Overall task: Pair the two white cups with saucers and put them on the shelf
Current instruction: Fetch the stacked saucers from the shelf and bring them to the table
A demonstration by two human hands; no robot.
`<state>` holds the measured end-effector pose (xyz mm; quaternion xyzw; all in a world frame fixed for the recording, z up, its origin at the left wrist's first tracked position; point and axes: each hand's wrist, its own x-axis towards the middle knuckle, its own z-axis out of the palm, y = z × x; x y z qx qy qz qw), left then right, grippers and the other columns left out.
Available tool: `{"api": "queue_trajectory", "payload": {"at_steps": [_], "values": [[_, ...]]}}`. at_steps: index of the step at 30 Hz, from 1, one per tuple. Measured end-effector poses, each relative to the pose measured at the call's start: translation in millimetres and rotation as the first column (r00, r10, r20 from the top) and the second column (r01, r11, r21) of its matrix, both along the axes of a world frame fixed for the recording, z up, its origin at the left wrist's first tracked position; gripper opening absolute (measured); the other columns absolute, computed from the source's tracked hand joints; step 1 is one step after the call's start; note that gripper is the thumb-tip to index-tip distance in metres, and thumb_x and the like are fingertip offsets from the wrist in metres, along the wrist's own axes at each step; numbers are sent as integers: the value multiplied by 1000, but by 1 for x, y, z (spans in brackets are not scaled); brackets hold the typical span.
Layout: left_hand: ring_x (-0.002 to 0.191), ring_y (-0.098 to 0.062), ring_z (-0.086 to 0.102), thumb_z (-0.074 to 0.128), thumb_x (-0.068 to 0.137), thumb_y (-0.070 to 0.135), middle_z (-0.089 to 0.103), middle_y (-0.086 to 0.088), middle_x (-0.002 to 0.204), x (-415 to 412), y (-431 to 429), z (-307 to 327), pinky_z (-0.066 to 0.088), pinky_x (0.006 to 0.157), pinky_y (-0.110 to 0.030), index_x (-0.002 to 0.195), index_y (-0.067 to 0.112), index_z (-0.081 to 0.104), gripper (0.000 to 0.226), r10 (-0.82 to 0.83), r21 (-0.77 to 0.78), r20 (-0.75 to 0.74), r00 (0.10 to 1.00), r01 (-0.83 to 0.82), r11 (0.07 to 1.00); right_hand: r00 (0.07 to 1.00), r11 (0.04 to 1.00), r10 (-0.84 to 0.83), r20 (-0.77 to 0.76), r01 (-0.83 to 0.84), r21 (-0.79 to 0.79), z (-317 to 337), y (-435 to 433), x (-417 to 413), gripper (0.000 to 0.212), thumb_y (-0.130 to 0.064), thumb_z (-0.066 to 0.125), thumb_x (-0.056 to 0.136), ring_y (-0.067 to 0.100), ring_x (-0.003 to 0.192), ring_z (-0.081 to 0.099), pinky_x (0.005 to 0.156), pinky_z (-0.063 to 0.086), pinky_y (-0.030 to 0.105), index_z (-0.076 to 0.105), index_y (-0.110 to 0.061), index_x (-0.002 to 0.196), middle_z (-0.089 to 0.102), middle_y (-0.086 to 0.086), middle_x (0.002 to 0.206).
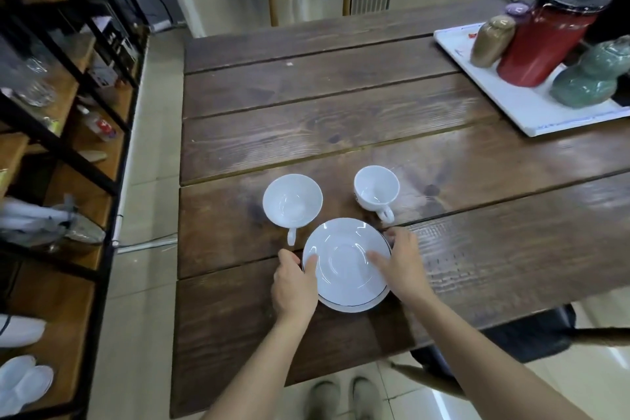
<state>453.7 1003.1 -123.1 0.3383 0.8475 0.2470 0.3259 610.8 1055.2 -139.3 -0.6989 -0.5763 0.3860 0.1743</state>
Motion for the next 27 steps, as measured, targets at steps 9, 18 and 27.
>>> {"api": "queue_trajectory", "payload": {"at_steps": [9,18,27], "values": [[96,-32,65,43,97,39,68,-14,104,-7,3,1,54,82,-42,105,6,53,35,-253,-124,-195,948,232,965,983,997,-78,163,78,6,-2,-6,-6,38,-40,59,86,33,99,56,84,46,44,51,-6,101,50,11,112],[77,-34,60,39,98,33,62,-13,79,7,-1,37,46,68,-38,83,14,38,25,-332,198,-159,930,359,912,950,932,-265,-166,296,209,24,-30,10,28,-33,59,89,25,82,53,68,39,35,43,-10,94,52,3,88],[79,-25,66,44,97,31,57,-2,76,84,36,57,55,69,-35,89,16,44,17,-432,302,73,899,393,869,851,834,-394,-349,490,254,55,10,88,25,-22,62,88,21,78,49,61,39,31,43,-11,99,52,4,89]]}}
